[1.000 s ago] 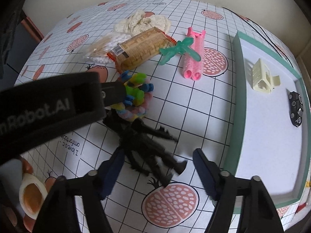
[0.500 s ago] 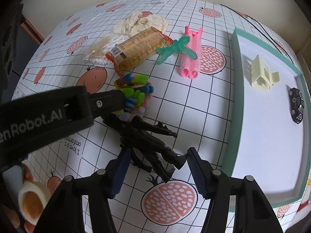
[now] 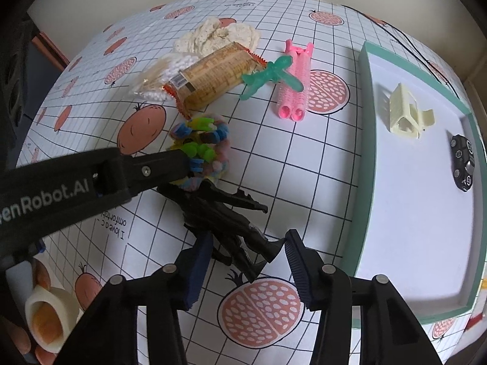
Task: Organize objects
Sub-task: 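Grasp the pom-pom bundle with left tool while right tool grasps robot figure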
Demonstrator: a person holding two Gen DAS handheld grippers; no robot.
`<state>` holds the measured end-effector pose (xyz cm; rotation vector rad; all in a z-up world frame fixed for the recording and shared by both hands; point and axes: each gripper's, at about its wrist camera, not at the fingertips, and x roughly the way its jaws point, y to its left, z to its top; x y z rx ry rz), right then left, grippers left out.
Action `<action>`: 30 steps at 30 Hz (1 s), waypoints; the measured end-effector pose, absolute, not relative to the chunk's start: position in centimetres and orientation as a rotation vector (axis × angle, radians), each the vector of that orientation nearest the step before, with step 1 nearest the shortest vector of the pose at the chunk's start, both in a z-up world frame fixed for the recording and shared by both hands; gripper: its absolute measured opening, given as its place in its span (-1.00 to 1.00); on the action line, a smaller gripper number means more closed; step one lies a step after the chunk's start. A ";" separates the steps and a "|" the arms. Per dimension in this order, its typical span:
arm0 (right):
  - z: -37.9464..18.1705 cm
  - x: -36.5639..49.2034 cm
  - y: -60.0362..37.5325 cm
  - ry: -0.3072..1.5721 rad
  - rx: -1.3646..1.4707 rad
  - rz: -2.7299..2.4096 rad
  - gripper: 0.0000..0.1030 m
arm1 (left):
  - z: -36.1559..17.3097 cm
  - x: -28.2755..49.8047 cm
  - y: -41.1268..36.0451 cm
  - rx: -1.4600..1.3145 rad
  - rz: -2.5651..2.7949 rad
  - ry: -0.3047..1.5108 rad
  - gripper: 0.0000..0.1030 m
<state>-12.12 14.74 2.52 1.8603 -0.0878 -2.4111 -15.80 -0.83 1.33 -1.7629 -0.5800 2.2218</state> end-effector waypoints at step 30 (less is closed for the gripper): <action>2.7 -11.2 15.4 -0.099 1.865 -2.397 -0.09 | 1.5 -17.7 -0.6 -1.640 2.265 -0.557 -0.31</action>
